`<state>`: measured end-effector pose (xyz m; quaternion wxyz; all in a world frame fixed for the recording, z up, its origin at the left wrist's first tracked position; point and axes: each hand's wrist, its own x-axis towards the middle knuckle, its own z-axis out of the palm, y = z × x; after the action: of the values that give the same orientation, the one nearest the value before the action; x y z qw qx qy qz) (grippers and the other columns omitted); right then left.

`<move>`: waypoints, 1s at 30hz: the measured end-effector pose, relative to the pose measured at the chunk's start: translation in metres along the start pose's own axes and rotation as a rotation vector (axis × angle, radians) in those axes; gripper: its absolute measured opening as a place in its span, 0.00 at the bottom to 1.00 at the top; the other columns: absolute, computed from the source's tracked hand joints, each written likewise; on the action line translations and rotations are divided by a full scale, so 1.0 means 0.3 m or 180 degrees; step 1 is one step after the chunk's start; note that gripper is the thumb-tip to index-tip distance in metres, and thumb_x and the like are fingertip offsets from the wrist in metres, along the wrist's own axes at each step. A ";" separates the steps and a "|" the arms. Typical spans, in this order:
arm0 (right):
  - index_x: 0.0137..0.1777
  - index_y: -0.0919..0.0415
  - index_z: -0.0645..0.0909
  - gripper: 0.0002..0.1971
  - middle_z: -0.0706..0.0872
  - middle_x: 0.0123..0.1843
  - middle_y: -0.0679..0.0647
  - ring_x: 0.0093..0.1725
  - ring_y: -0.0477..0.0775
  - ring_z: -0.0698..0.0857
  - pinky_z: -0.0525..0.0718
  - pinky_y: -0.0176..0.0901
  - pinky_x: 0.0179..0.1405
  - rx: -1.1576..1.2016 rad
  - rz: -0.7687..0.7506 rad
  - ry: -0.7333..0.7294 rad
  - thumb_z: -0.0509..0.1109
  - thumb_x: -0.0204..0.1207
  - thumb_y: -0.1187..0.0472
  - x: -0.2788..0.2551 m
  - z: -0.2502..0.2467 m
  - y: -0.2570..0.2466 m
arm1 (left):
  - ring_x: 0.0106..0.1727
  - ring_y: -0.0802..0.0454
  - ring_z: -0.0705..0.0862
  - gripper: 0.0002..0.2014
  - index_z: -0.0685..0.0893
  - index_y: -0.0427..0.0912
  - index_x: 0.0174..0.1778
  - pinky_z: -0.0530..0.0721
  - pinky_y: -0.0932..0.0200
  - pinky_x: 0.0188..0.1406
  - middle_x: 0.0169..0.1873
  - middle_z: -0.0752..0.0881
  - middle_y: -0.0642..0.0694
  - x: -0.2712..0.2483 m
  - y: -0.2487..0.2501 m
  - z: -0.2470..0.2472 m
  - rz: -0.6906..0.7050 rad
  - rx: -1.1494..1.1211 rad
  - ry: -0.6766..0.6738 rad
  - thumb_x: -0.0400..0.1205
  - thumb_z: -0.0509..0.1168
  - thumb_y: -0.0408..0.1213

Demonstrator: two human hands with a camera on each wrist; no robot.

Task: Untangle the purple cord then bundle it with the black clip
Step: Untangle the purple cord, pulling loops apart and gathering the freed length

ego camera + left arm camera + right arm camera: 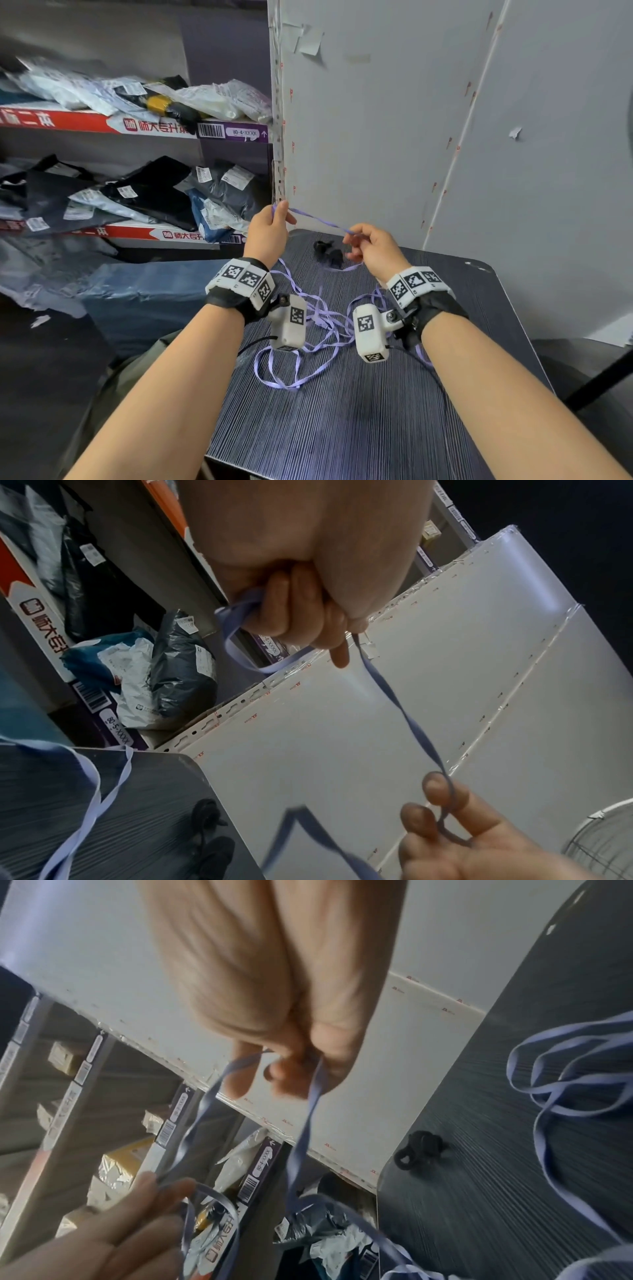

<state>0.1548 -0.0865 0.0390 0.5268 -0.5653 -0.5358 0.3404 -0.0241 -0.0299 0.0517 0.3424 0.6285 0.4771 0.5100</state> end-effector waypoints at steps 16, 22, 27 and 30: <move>0.34 0.54 0.76 0.28 0.78 0.38 0.52 0.61 0.60 0.72 0.63 0.53 0.59 -0.3534 0.0140 -0.0332 0.45 0.82 0.36 -0.007 -0.083 0.037 | 0.26 0.51 0.72 0.19 0.76 0.49 0.31 0.70 0.55 0.32 0.24 0.73 0.49 -0.007 -0.008 0.029 0.0282 0.0390 0.0034 0.87 0.52 0.49; 0.43 0.63 0.77 0.24 0.79 0.36 0.57 0.44 0.60 0.79 0.72 0.49 0.43 -0.3003 0.0000 -0.0256 0.49 0.85 0.44 0.001 -0.095 0.058 | 0.34 0.50 0.75 0.19 0.78 0.40 0.37 0.68 0.58 0.38 0.29 0.76 0.48 0.009 -0.009 0.015 0.0123 0.0221 0.0452 0.88 0.52 0.45; 0.51 0.56 0.78 0.18 0.83 0.53 0.59 0.58 0.63 0.79 0.75 0.53 0.56 -0.3407 0.0481 -0.0360 0.48 0.86 0.52 -0.029 -0.136 0.114 | 0.35 0.49 0.76 0.20 0.82 0.35 0.42 0.68 0.59 0.36 0.29 0.76 0.48 0.052 -0.003 -0.032 0.0055 0.0157 0.0720 0.88 0.51 0.45; 0.57 0.50 0.81 0.19 0.74 0.63 0.58 0.67 0.63 0.70 0.67 0.56 0.65 -0.4045 0.0863 -0.0218 0.50 0.85 0.45 -0.017 -0.137 0.104 | 0.29 0.58 0.74 0.19 0.81 0.38 0.42 0.68 0.64 0.26 0.27 0.75 0.51 0.044 0.016 -0.026 0.0053 0.0224 0.0619 0.88 0.51 0.45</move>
<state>0.2005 -0.0969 0.0168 0.0247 -0.8182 -0.5732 0.0385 -0.0302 -0.0192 0.0621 0.2680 0.5917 0.5204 0.5544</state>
